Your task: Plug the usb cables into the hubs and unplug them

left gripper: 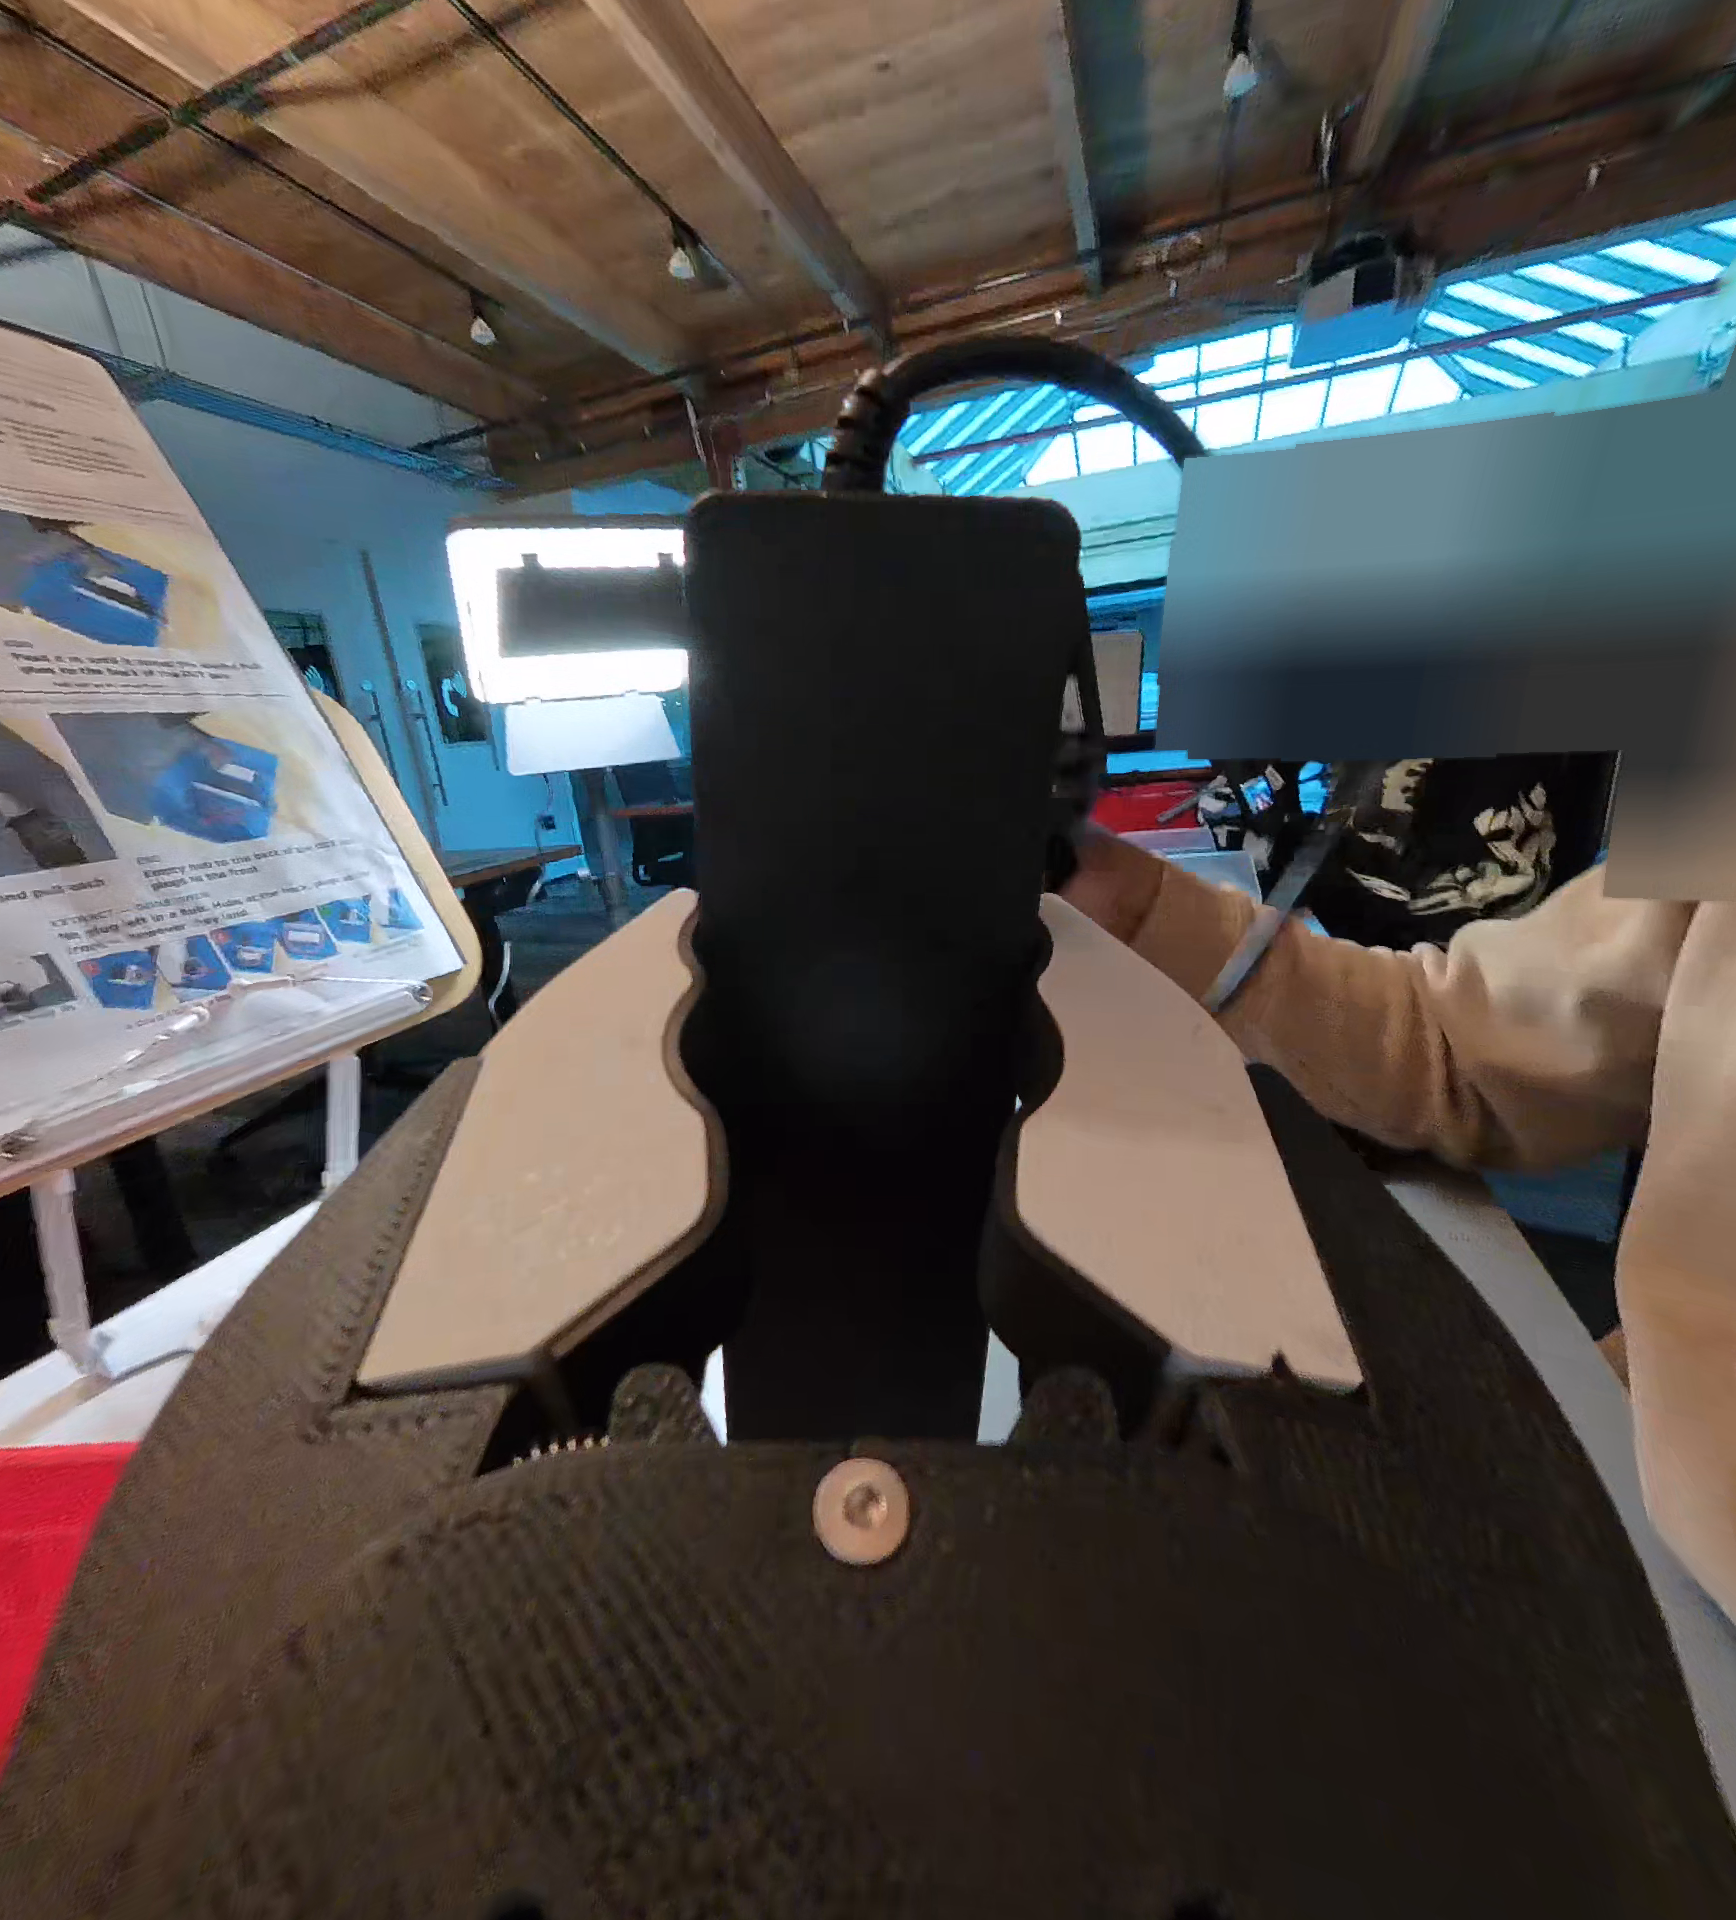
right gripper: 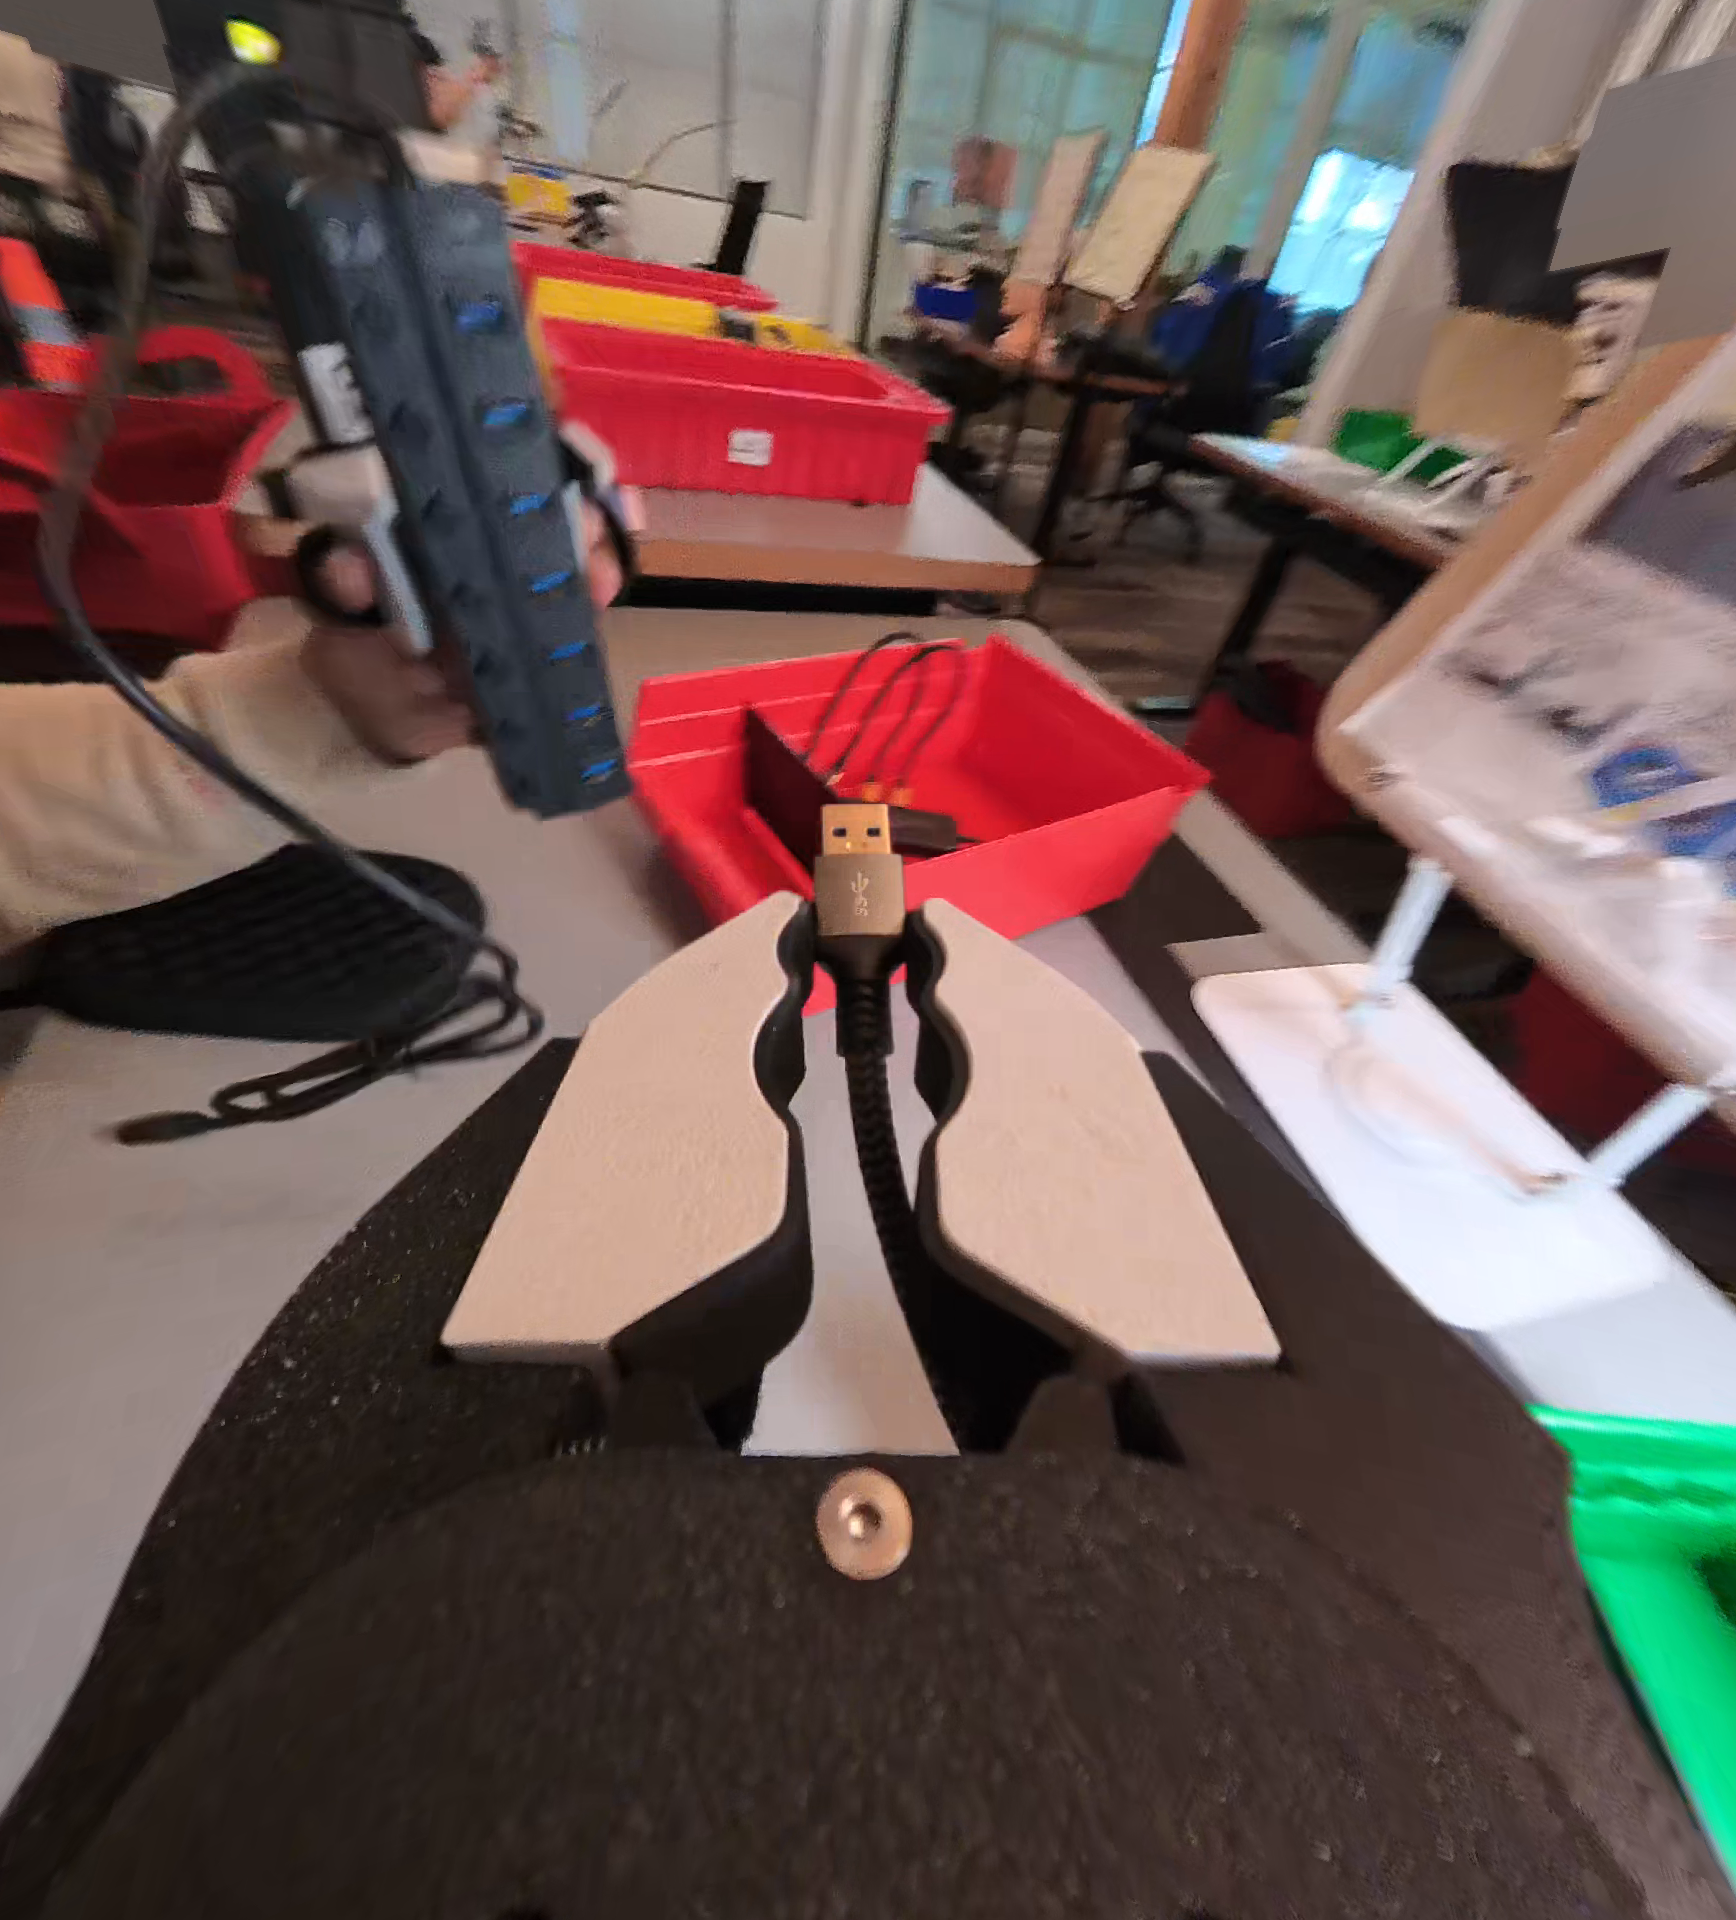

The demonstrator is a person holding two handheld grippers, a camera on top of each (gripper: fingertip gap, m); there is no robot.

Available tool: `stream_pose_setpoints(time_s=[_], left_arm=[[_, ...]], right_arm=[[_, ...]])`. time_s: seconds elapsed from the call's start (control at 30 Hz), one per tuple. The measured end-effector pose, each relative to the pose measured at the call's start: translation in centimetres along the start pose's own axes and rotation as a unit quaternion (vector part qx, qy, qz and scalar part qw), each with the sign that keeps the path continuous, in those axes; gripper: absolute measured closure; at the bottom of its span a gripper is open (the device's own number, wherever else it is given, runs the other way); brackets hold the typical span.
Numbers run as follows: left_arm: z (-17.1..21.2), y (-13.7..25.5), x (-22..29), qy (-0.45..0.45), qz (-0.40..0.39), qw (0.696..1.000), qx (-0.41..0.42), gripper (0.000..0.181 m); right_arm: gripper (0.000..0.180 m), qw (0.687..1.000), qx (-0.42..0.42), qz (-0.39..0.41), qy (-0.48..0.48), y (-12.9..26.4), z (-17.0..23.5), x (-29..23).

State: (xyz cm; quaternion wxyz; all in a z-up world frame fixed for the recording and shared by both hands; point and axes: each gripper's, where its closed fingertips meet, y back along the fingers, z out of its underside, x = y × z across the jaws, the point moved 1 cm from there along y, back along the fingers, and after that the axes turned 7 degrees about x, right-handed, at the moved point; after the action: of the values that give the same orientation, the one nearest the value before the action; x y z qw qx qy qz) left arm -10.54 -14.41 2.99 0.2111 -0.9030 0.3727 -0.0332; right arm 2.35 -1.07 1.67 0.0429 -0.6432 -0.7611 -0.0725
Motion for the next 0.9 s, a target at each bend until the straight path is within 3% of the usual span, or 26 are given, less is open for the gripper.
stream_pose_setpoints(time_s=[0.2, 0.43, 0.67, 0.77, 0.9], left_arm=[[3.8, -1.8, 0.9, 0.054, 0.04, 0.997, -0.031, 0.125], [6.6, -2.2, 1.2, 0.092, 0.05, 0.993, -0.057, 0.125], [8.0, -2.4, 1.6, 0.102, 0.058, 0.99, -0.079, 0.126], [8.3, -2.5, 1.8, 0.105, 0.059, 0.989, -0.082, 0.126], [8.3, -2.6, 2.1, 0.12, 0.068, 0.987, -0.078, 0.126]], right_arm=[[0.163, 0.995, 0.034, 0.082, -0.046, 5.1, -0.4, 5.6], [0.163, 0.966, -0.071, 0.098, -0.227, 6.5, 8.7, 10.0], [0.149, 0.941, -0.126, 0.164, -0.269, 7.9, 12.3, 12.0], [0.146, 0.95, -0.094, 0.168, -0.247, 7.8, 10.7, 12.2], [0.146, 0.978, -0.031, 0.113, -0.172, 6.0, 6.5, 9.8]])
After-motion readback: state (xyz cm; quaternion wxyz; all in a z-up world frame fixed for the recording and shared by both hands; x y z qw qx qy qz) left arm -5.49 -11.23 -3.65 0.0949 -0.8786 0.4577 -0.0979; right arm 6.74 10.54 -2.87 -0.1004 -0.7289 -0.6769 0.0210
